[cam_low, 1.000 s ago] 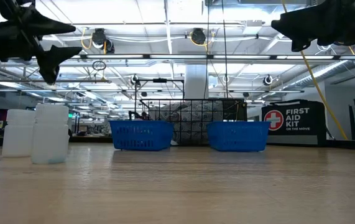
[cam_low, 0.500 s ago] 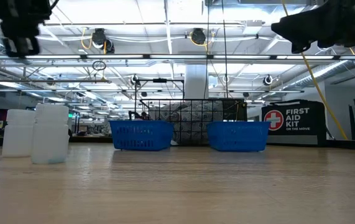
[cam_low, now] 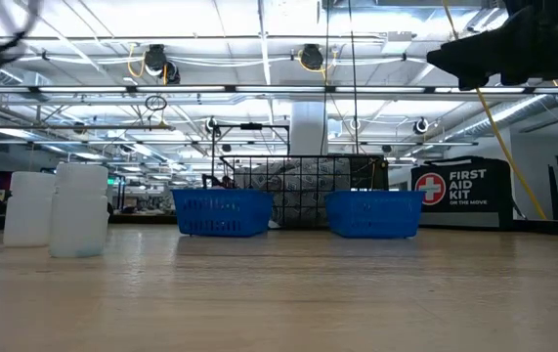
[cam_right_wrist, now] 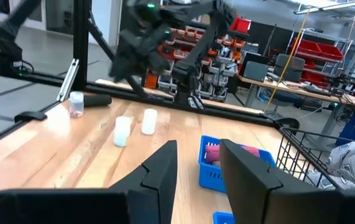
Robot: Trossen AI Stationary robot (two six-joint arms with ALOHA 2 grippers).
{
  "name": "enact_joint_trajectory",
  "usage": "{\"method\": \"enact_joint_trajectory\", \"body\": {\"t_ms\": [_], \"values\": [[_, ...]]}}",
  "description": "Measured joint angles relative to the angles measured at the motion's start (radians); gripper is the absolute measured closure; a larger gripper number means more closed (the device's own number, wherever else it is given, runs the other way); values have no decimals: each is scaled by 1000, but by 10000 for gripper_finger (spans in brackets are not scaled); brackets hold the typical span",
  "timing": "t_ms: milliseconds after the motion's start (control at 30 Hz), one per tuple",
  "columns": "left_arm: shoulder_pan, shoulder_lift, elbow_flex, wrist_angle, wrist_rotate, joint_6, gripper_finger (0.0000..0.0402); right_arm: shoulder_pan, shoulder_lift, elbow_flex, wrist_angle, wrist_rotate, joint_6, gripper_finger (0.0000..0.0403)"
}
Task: Pick & Place Medicine items
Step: Put the black bandage into the left blue bin
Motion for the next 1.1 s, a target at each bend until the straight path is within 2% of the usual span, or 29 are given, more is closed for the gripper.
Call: {"method": "enact_joint_trajectory", "body": {"t_ms": [167,267,600,867,1100], "values": [[-184,174,0,168,52,-362,179,-21,0,0,-8,0,-42,292],[-249,259,0,250,56,-412,179,-48,0,0,-10,0,-46,295],[-293,460,1,282,52,-345,179,-129,0,0,8,-4,-45,298],[-272,475,5,193,-27,-227,178,-155,0,0,37,-7,-42,298],[-247,473,7,60,-49,-219,178,-169,0,0,36,-7,-40,298]]}}
